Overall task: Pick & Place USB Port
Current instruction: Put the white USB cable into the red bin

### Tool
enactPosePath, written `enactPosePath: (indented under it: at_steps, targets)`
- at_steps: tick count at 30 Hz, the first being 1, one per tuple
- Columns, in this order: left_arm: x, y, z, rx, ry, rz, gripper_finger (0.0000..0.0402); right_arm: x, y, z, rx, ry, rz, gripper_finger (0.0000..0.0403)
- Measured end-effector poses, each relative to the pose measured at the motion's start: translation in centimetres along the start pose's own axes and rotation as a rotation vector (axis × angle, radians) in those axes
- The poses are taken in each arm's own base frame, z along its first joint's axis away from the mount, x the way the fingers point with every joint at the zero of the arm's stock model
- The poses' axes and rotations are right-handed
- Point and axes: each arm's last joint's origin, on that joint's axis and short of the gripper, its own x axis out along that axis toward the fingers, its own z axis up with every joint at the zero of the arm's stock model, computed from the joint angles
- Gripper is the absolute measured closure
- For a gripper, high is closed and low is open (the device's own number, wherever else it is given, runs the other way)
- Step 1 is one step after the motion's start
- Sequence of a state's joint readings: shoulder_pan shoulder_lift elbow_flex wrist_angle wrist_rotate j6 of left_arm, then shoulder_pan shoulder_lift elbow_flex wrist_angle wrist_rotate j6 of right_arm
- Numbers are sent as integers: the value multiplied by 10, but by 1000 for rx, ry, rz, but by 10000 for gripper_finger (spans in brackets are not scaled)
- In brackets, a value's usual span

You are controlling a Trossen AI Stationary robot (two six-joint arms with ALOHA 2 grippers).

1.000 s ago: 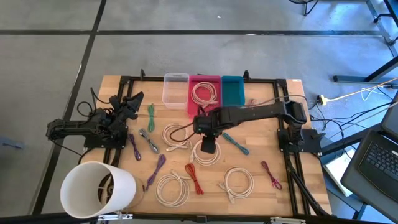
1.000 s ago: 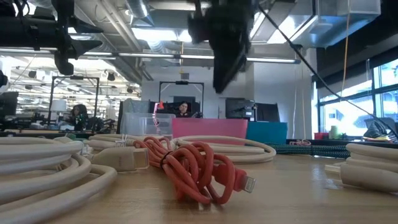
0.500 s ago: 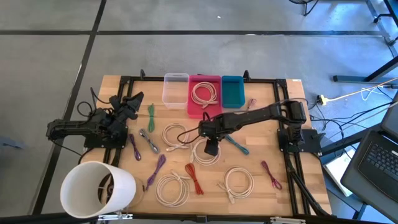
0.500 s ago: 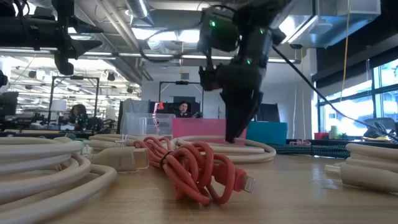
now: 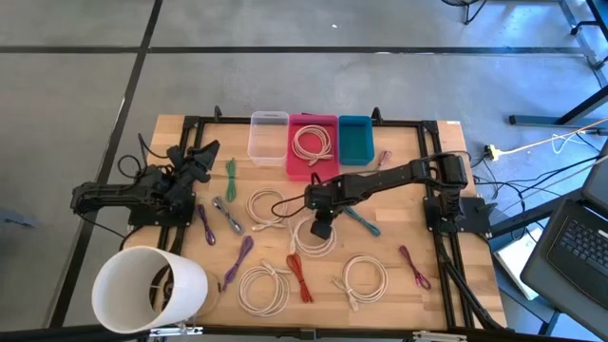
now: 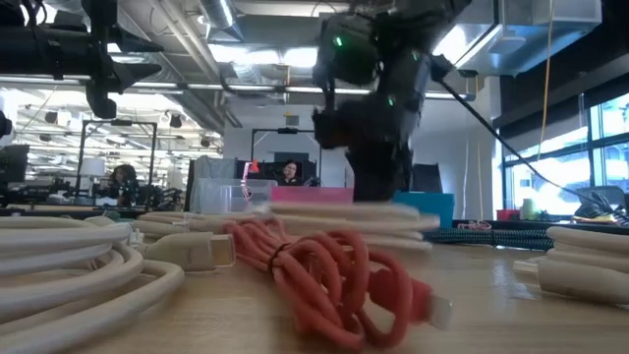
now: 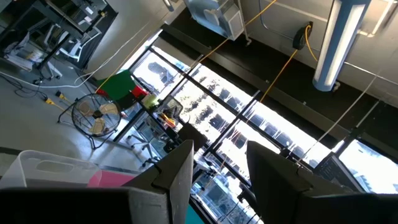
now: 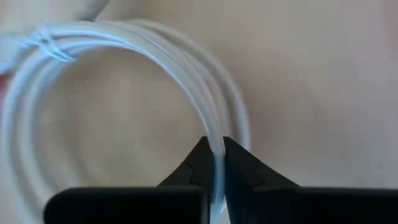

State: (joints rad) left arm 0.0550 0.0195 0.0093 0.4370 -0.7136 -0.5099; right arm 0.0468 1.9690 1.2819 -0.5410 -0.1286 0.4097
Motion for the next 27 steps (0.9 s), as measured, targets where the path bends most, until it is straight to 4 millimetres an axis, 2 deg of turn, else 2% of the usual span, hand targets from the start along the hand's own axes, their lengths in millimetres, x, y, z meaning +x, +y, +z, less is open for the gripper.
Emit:
enactPosePath:
  at_steps: [3,6,8,10,14,20,24,27]
  targets:
    - [0,0,0,0,0,0,258,-29,19,10,-28,28,33,388]
    - [0,0,0,0,0,0,258,-80,40,28,-129,-81,-29,388]
    - [0,0,0,0,0,0,258,-114,44,41,-167,-154,-102,388]
    - [0,0,0,0,0,0,258,-144,37,57,-164,-228,-164,388]
    - [0,0,0,0,0,0,258,-200,-1,88,-82,-373,-217,388]
    - [0,0,0,0,0,0,258,-265,-80,111,25,-542,-257,388]
    - [0,0,0,0,0,0,258,-285,-127,111,88,-577,-280,388]
    - [0,0,0,0,0,0,258,-280,-154,111,127,-544,-266,388]
